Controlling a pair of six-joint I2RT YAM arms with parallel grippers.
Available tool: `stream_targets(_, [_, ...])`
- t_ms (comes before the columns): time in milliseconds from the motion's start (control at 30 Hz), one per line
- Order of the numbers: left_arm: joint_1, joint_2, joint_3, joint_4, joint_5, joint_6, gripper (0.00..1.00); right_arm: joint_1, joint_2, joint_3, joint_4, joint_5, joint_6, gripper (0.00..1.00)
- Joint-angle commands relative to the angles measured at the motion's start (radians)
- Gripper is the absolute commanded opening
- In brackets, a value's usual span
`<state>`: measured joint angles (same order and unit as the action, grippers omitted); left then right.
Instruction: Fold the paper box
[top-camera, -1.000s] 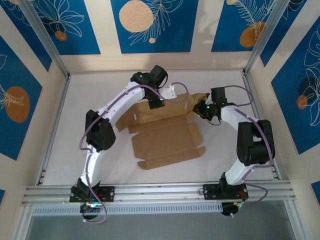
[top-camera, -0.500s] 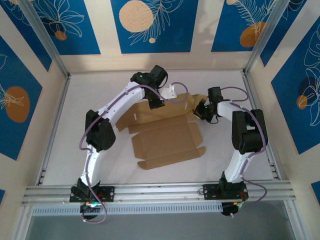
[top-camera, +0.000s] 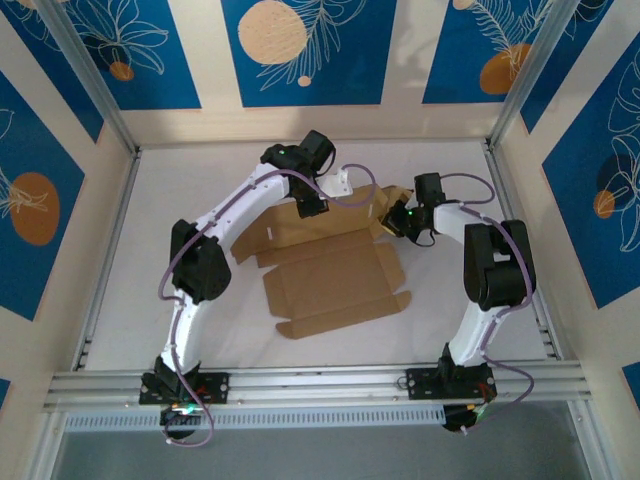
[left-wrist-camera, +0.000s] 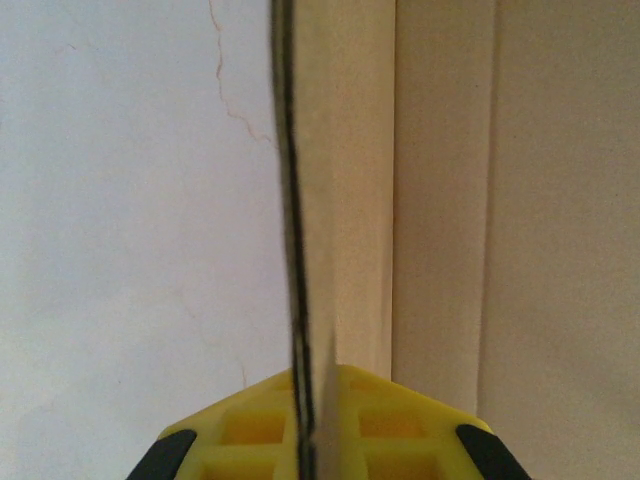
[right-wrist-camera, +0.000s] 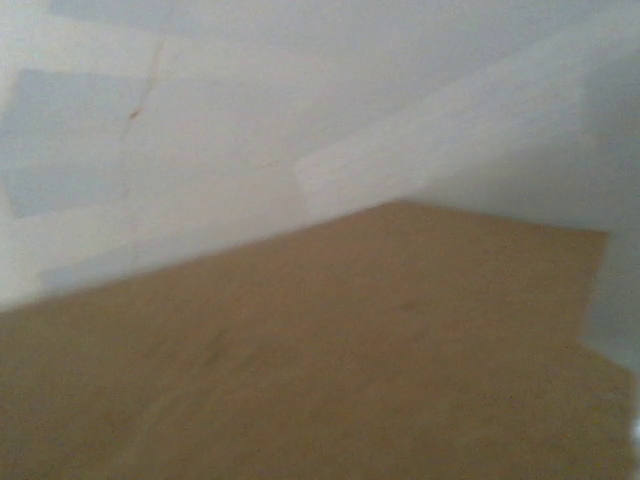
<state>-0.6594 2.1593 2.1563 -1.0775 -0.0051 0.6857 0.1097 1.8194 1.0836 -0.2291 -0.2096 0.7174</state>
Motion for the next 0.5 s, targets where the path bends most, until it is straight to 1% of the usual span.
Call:
stream_targets(0, [-0.014, 0.031, -0.023, 0.007, 0.027, -0.015, 0.00, 0.051, -0.007, -0.024, 0.005, -0.103, 0.027, 0.11])
stream_targets(233, [-0.020, 0.030, -0.021, 0.003, 0.023, -0.017, 0.00, 0.092, 0.063, -0.009, 0.013, -0.124, 0.045, 0.12])
stream_targets(367, [-0.020, 0.027, -0.022, 0.003, 0.024, -0.015, 0.00, 0.097, 0.096, 0.004, -0.024, -0.082, 0.053, 0.12])
stream_targets(467, [-0.020, 0.024, -0.025, 0.002, 0.025, -0.014, 0.00, 0.100, 0.115, 0.020, -0.083, -0.020, 0.061, 0.08])
